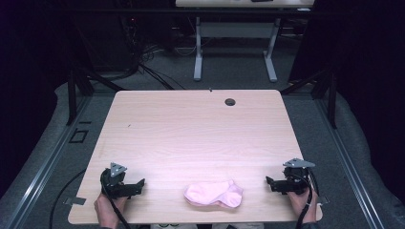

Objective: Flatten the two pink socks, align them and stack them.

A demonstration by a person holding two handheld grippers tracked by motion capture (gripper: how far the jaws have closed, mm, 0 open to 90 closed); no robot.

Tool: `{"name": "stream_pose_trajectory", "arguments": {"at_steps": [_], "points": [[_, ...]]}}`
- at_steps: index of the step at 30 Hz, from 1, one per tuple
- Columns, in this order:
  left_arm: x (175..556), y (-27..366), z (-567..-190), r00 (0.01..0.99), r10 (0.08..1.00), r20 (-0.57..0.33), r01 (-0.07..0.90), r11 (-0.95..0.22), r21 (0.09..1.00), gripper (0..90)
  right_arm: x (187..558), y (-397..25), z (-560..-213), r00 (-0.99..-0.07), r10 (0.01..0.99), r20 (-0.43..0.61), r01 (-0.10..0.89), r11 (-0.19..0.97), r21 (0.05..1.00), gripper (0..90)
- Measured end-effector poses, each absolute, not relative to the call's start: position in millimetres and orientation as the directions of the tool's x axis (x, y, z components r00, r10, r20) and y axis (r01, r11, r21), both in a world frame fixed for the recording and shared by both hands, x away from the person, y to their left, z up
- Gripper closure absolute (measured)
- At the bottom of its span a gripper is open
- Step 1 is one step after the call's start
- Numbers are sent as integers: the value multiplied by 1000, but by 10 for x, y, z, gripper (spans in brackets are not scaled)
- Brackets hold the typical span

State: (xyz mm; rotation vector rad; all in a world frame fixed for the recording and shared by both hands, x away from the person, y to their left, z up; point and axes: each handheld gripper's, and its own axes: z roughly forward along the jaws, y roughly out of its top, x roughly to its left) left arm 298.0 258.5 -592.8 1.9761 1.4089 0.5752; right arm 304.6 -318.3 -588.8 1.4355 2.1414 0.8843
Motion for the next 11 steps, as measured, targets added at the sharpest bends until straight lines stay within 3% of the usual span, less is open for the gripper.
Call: {"name": "stream_pose_trajectory", "arguments": {"at_steps": [11], "points": [[3009,2564,-5931,322,947,-1,666,-225,711,0,3036,-3173,-5899,-369,929,10,658,254,709,0]]}}
